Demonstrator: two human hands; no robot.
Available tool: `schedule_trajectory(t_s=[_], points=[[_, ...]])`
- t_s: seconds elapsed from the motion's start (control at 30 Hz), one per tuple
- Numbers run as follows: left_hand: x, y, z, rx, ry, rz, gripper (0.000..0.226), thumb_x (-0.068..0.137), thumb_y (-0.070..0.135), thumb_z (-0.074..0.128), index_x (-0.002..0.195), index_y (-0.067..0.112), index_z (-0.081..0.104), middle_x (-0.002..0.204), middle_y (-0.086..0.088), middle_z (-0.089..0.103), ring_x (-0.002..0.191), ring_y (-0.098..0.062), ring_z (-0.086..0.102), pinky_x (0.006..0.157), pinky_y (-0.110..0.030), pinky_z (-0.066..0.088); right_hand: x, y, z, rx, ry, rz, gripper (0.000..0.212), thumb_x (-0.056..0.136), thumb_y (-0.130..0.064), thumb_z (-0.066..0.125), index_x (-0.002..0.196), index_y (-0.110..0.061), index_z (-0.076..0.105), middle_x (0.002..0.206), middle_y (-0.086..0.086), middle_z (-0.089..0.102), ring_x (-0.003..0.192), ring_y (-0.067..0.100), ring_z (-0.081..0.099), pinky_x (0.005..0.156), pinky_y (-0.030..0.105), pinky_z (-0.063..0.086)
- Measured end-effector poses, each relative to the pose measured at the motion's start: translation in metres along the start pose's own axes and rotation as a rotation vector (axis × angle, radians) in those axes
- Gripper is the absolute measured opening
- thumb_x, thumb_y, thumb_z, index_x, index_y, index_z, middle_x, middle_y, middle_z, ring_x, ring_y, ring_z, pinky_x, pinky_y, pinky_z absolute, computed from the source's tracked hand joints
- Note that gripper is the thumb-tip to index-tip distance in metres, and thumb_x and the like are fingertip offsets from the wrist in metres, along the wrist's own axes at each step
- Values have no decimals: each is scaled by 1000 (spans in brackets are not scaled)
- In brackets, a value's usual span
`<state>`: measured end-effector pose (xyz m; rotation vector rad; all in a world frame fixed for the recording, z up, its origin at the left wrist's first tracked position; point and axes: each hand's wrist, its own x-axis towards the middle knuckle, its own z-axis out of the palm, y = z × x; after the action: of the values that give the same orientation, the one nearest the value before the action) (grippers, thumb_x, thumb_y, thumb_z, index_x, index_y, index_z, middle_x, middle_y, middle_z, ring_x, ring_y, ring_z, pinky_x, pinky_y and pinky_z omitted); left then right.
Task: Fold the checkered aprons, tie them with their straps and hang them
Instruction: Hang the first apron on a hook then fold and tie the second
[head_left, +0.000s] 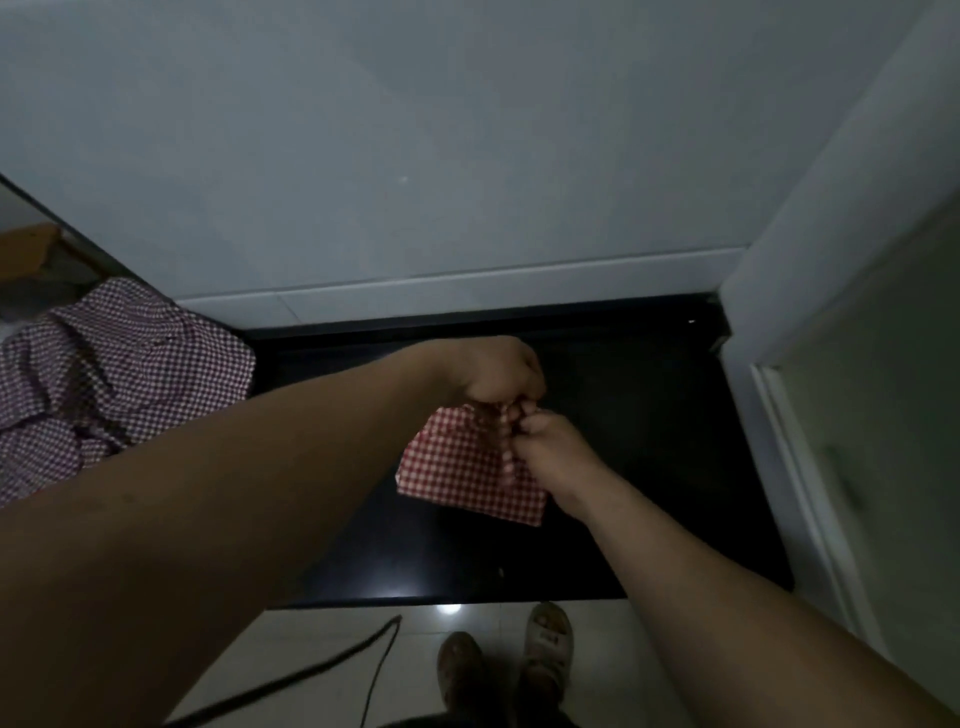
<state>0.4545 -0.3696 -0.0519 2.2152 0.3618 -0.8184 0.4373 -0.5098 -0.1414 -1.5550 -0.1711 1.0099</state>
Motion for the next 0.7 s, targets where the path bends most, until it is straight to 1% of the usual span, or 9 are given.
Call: schedule_trajectory(t_s=[0.07, 0.13, 0.2, 0.23, 0.3, 0.37, 0.47, 0.53, 0.7], points=[[6, -5, -2, 24, 24, 17, 25, 100, 22, 60, 121, 16, 72, 116, 0, 73, 105, -15, 67, 99, -35, 53, 3, 3, 2, 27, -8, 65, 7, 95, -16, 73, 95, -18, 80, 97, 1, 81, 96, 19, 75, 87, 31, 58], [9, -12, 1, -43, -3, 35, 20, 101, 23, 60, 117, 18, 72, 111, 1, 75, 103, -15, 69, 101, -36, 53, 5, 5, 6, 136, 48, 86, 9, 97, -16, 71, 95, -15, 80, 102, 7, 80, 102, 25, 75, 93, 37, 57], [11, -18, 5, -266, 5, 91, 19, 103, 24, 61, 117, 16, 70, 110, -3, 77, 97, -16, 71, 99, -39, 56, 6, 4, 10, 222, 96, 85, 8, 97, -16, 71, 96, -15, 79, 105, 9, 79, 104, 26, 74, 96, 38, 56], [12, -23, 6, -377, 76, 125, 23, 103, 25, 62, 124, 16, 67, 113, -5, 76, 99, -16, 70, 99, -40, 55, 6, 2, 11, 218, 103, 97, 8, 98, -18, 71, 98, -16, 79, 104, 10, 80, 101, 25, 75, 94, 37, 57], [9, -41, 4, -425, 369, 164, 32, 104, 26, 61, 135, 20, 59, 115, -4, 72, 102, -15, 69, 98, -34, 54, 7, -1, 13, 147, 116, 102, 10, 97, -21, 71, 95, -16, 79, 97, 12, 80, 90, 23, 74, 90, 36, 56], [3, -65, 3, -291, 544, 162, 26, 105, 23, 54, 130, 22, 59, 114, -1, 70, 102, -16, 67, 94, -31, 52, 10, -3, 11, 62, 127, 77, 13, 97, -23, 71, 91, -14, 79, 93, 9, 80, 88, 21, 73, 92, 36, 54], [-15, -100, 14, -25, 326, 151, 20, 107, 27, 51, 120, 23, 66, 114, 5, 71, 105, -12, 65, 94, -27, 48, 12, -7, 10, -18, 116, 90, 18, 98, -26, 69, 100, -12, 79, 93, 6, 81, 100, 27, 74, 97, 38, 53], [-22, -112, 22, 61, 250, 159, 14, 104, 32, 58, 104, 24, 70, 102, 9, 72, 95, -10, 67, 85, -28, 49, 15, -8, 9, -54, 106, 88, 18, 98, -25, 69, 103, -11, 78, 93, 6, 81, 101, 27, 75, 100, 41, 53], [-26, -116, 21, 204, 407, 282, 13, 97, 31, 68, 90, 20, 67, 90, 3, 63, 84, -13, 59, 74, -27, 41, 22, -10, 8, -133, 74, 67, 10, 93, -18, 73, 95, -10, 79, 91, 6, 80, 98, 28, 75, 99, 45, 56]])
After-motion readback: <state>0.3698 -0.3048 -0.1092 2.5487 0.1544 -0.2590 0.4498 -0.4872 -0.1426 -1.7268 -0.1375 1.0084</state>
